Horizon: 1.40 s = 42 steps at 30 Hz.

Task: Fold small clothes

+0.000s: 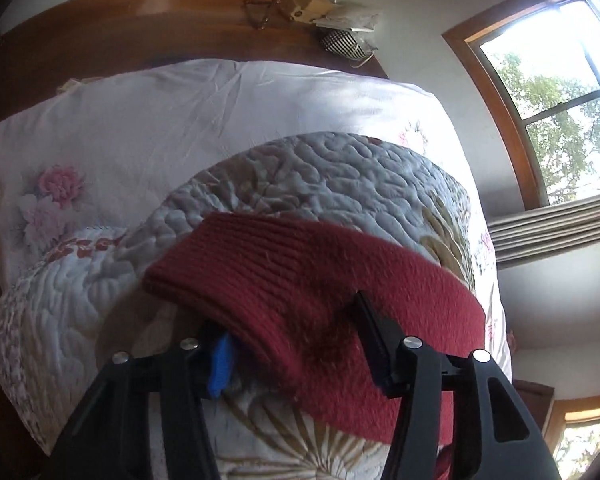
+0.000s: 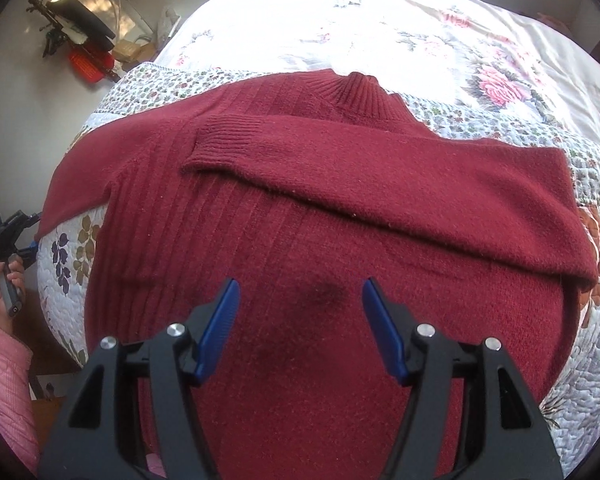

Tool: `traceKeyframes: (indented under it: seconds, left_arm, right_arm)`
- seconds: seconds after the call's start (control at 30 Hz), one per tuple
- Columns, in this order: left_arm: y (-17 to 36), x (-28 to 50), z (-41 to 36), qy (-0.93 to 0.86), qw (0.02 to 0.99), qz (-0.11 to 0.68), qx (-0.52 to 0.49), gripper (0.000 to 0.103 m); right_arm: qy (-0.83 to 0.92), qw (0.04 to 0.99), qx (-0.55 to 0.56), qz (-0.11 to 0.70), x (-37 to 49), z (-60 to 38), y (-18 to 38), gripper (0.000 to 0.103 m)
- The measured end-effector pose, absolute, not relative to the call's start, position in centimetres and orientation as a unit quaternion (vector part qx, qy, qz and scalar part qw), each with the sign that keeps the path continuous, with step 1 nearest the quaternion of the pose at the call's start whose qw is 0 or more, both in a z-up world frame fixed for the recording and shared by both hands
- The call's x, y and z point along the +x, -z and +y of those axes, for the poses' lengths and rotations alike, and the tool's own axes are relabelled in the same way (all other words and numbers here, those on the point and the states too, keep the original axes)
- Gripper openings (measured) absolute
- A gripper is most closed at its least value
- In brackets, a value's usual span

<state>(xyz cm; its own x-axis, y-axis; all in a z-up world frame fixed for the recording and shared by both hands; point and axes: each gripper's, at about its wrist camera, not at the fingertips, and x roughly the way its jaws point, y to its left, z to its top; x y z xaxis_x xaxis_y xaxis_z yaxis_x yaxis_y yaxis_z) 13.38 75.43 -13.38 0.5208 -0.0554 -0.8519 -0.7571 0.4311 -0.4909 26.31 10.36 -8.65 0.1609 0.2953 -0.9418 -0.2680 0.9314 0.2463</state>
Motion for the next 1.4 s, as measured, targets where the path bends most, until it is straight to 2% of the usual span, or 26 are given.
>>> traceKeyframes:
  seconds: [0.1,0.17,0.27,0.53,0.77,0.97,1.1,1.4]
  left_arm:
    - [13.5,13.3,75.9,-0.247,0.729,0.424,-0.477,0.038]
    - [13.3,13.1,76.2,-0.249,0.729,0.417,-0.481,0.020]
    - [12.3,13.1,75.8,-0.252,0.742,0.406,-0.470,0.009]
    - [6.7,16.4,70.1,-0.218,0.817,0.379,-0.376,0.008]
    - [3.5,22.7,59.1,-0.121,0.870,0.399,-0.265,0.008]
    - [4.4,27.6,48.8,-0.044,0.877,0.435,-0.199,0.008]
    - [5.6,30.0,43.6,-0.004,0.868,0.458,-0.193,0.008]
    - [7.5,31.1,31.9,0.071,0.858,0.486,-0.151,0.008]
  right_arm:
    - [-0.178,0.764,0.018,0.620,26.1,9.7,8.6,0.064]
    - [-0.175,0.765,0.020,0.620,26.0,9.5,8.6,0.064]
    - [-0.173,0.765,0.023,0.620,25.8,9.1,8.6,0.065]
    - [-0.159,0.766,0.028,0.622,25.2,7.2,8.9,0.066]
    - [-0.145,0.769,0.037,0.621,24.5,4.7,9.3,0.066]
    - [-0.137,0.772,0.054,0.618,23.6,2.3,9.3,0.067]
    - [-0.132,0.775,0.062,0.615,23.0,0.9,9.1,0.067]
    - [-0.125,0.778,0.075,0.611,21.9,-1.8,9.1,0.068]
